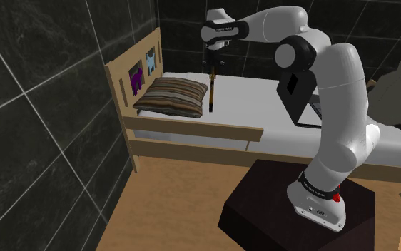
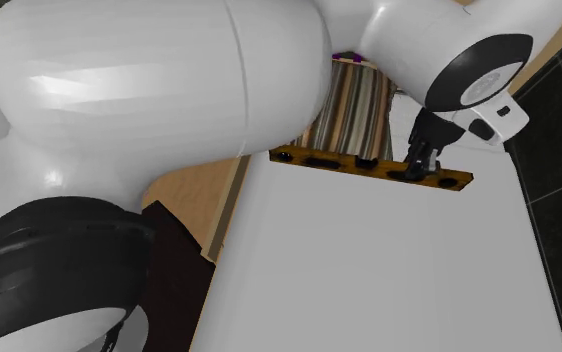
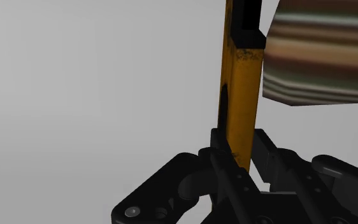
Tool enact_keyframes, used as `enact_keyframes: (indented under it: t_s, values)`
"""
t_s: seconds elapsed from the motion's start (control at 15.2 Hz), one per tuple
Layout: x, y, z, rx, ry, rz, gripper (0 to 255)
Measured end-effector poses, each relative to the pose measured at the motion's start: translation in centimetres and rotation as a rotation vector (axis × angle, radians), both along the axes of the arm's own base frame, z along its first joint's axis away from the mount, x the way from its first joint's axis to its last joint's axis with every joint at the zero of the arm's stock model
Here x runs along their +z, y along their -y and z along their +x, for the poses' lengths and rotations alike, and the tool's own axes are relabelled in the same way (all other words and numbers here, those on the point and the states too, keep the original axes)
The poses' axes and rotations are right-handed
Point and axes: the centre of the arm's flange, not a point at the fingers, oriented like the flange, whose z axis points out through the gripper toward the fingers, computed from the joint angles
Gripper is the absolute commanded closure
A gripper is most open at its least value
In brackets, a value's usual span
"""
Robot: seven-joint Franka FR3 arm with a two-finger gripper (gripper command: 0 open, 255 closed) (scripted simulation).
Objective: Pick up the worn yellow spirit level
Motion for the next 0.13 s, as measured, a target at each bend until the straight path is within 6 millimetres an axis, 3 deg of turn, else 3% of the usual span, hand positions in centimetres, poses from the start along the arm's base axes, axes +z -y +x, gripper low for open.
enact_keyframes:
  t_s: [0.13]
  values:
    - [0.8, 0.05, 0.0, 0.0, 0.0, 0.0, 255]
